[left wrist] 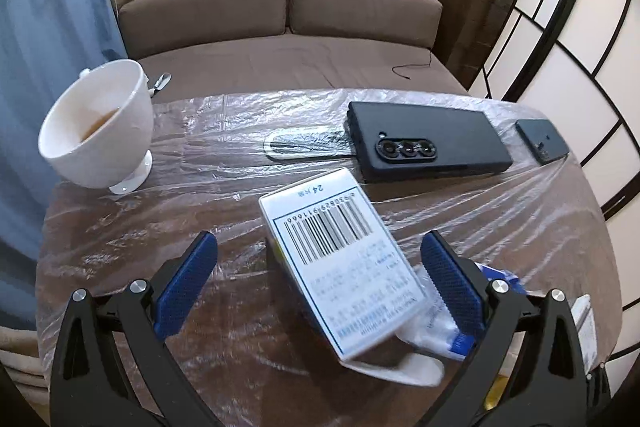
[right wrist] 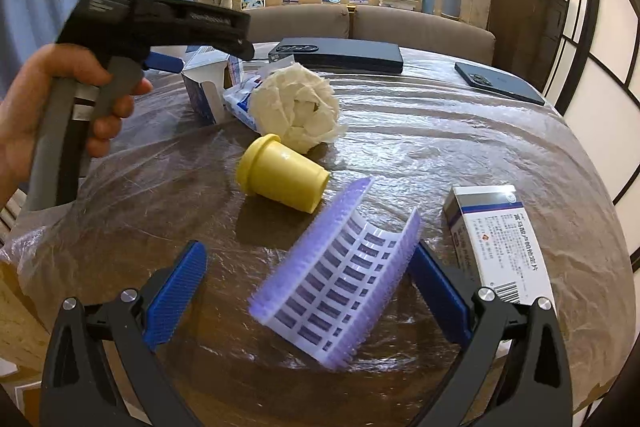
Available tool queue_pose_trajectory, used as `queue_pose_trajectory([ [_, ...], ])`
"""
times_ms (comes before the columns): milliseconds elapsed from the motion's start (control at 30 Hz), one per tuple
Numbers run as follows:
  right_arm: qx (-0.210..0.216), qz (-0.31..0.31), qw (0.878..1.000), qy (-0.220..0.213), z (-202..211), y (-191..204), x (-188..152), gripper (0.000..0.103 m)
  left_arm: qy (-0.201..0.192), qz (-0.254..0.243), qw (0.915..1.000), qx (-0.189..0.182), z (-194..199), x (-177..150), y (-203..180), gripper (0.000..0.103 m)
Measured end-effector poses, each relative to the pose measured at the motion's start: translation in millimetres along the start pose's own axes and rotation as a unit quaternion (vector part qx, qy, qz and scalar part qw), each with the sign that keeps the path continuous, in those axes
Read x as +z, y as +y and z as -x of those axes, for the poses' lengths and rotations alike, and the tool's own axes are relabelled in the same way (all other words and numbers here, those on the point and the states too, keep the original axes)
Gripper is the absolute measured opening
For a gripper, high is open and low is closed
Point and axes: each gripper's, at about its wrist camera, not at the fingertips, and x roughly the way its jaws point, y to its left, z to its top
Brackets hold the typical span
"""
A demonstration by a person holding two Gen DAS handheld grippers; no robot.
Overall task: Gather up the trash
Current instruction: 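Grasp the white naproxen tablet box with the left tool while the right tool grasps a purple roller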
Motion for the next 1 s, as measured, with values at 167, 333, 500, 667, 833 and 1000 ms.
queue_pose_trajectory([
  [167, -0.004, 0.001, 1.000, -0.002, -1.8, 1.4, 1.5, 0.098, 0.003, -0.010, 0.9999, -0.007, -8.8, 0.3, 3.5, 0.102],
  [333, 0.004, -0.008, 1.000, -0.010, 5.6, -4.5, 2.1, 0.098, 0.005, -0.034, 0.9993, -0.012, -13.9, 0.8, 0.4, 0.089],
  [500, 0.001, -0.009, 1.000, -0.003, 3.4, -13.3, 0.7, 0.098, 0.003, -0.044, 0.9990, -0.010, -14.7, -0.7, 3.4, 0.069],
  [667, -0.002, -0.016, 1.000, -0.001, 2.4, -16.9, 0.4, 0.098, -0.003, -0.048, 0.9988, -0.006, -11.1, -3.3, 5.1, 0.050],
  [833, -0.002, -0.016, 1.000, -0.004, 4.0, -11.3, -1.2, 0.098, -0.004, -0.058, 0.9982, -0.010, -8.1, -7.5, 3.7, 0.048],
  [1000, -0.020, 0.009, 1.000, 0.002, 1.2, -0.2, -0.6, 0.081, -0.006, -0.059, 0.9982, -0.006, -5.9, -11.0, 3.9, 0.048],
])
